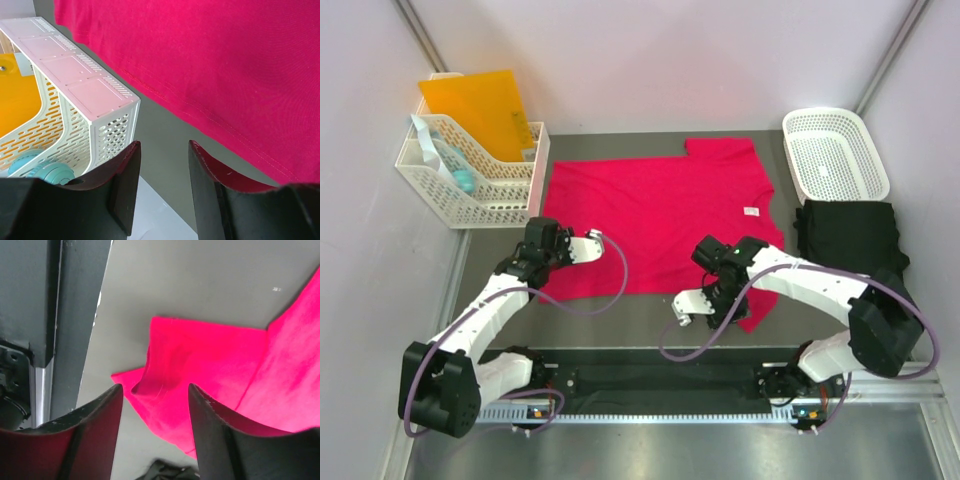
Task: Fold and stack the t-shirts
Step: Flatten the tshirt out
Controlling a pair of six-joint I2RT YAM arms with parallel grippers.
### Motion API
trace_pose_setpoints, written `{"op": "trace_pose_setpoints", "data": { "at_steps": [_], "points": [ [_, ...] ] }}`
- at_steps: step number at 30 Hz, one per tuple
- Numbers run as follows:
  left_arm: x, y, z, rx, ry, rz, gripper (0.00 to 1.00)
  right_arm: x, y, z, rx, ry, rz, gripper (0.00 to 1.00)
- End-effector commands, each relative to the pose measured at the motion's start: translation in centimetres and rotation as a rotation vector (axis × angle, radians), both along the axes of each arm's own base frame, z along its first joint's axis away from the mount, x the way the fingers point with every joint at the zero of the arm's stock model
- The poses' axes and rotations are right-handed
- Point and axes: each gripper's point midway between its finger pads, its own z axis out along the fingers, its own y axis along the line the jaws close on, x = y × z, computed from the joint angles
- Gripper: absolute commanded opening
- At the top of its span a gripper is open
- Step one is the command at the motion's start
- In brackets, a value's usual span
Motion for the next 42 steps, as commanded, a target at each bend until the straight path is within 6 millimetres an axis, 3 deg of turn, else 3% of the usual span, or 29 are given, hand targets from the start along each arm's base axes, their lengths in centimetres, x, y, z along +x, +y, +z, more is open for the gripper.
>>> {"op": "trace_pose_setpoints", "data": {
  "at_steps": [1, 5, 7, 9, 13, 20, 35, 42],
  "points": [
    [0.5, -0.4, 1.3, -0.026, -0.054, -0.008, 0.48, 1.7, 0.0, 1.4, 0.065, -0.094, -0.05, 0.5],
    [0.2, -0.3, 1.1, -0.026, -0.046, -0.003, 0.48, 2.4, 0.3, 3.2, 0.179, -0.04, -0.233, 0.41],
    [0.1, -0.4, 1.1, -0.026, -0.043, -0.007, 0.48, 2.0, 0.1, 3.9, 0.221, -0.001, -0.287, 0.24],
    [0.1, -0.5, 1.1, -0.029, -0.043, -0.012, 0.48, 1.1, -0.5, 3.6, 0.215, 0.03, -0.307, 0.11],
    [0.3, -0.8, 1.1, -0.039, -0.039, -0.021, 0.48, -1.0, -2.7, 0.8, 0.131, 0.08, -0.307, 0.0],
    [0.9, -0.9, 1.6, -0.035, -0.041, -0.026, 0.48, -3.3, -4.1, -1.4, 0.082, 0.151, -0.316, 0.0],
    [1.1, -1.4, 2.2, -0.045, -0.046, -0.051, 0.49, 1.6, -3.5, -4.2, 0.114, -0.027, -0.402, 0.0],
    [1.4, -1.3, 2.5, -0.027, -0.056, -0.056, 0.49, 1.3, -4.8, -5.9, 0.048, -0.011, -0.41, 0.0]
  ]
}}
